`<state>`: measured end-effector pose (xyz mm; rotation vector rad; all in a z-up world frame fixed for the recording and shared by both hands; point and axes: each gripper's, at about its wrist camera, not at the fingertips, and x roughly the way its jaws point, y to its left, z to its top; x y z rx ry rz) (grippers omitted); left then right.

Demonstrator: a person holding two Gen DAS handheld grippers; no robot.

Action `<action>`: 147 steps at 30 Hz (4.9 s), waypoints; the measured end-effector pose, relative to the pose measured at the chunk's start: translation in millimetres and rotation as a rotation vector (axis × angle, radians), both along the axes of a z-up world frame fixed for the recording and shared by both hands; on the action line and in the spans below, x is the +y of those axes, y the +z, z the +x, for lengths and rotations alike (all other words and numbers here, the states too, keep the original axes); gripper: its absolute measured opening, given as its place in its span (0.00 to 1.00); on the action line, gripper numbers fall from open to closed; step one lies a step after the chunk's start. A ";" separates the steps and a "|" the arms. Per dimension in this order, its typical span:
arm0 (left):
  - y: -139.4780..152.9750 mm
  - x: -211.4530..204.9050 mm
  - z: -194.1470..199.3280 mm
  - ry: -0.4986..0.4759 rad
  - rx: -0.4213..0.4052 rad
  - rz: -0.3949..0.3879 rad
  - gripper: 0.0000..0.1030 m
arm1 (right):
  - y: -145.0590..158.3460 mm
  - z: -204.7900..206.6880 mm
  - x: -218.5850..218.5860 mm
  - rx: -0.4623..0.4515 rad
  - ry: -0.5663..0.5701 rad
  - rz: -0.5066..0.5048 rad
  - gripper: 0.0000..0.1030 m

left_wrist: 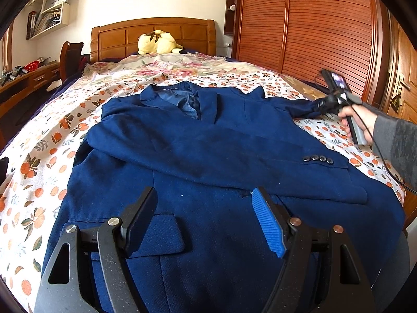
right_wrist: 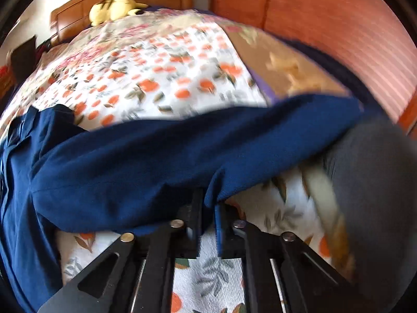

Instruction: Fold large clothes

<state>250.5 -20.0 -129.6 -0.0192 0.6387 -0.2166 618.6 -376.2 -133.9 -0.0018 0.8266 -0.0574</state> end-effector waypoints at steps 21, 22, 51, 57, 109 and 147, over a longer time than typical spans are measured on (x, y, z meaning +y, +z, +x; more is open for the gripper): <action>2.0 -1.3 -2.3 0.001 -0.007 0.005 0.74 | 52.2 -160.0 176.2 -0.123 0.610 -0.157 0.04; 2.0 -1.3 -2.7 0.001 -0.008 0.006 0.74 | 51.2 -160.9 175.6 -0.118 0.599 -0.162 0.04; 5.1 -5.2 -5.2 -0.017 -0.020 0.009 0.74 | 43.7 -102.4 139.5 -0.131 0.344 -0.137 0.62; 4.6 -7.1 -3.9 -0.028 -0.013 0.015 0.74 | 9.6 -58.3 124.8 -0.010 0.274 -0.115 0.62; 71.9 77.7 -100.1 0.186 -0.157 0.028 0.74 | 188.1 -379.0 239.8 -0.345 0.888 -0.074 0.36; 34.9 36.2 -79.3 0.108 -0.038 0.110 0.74 | 91.0 -392.2 149.9 -0.071 0.599 -0.018 0.45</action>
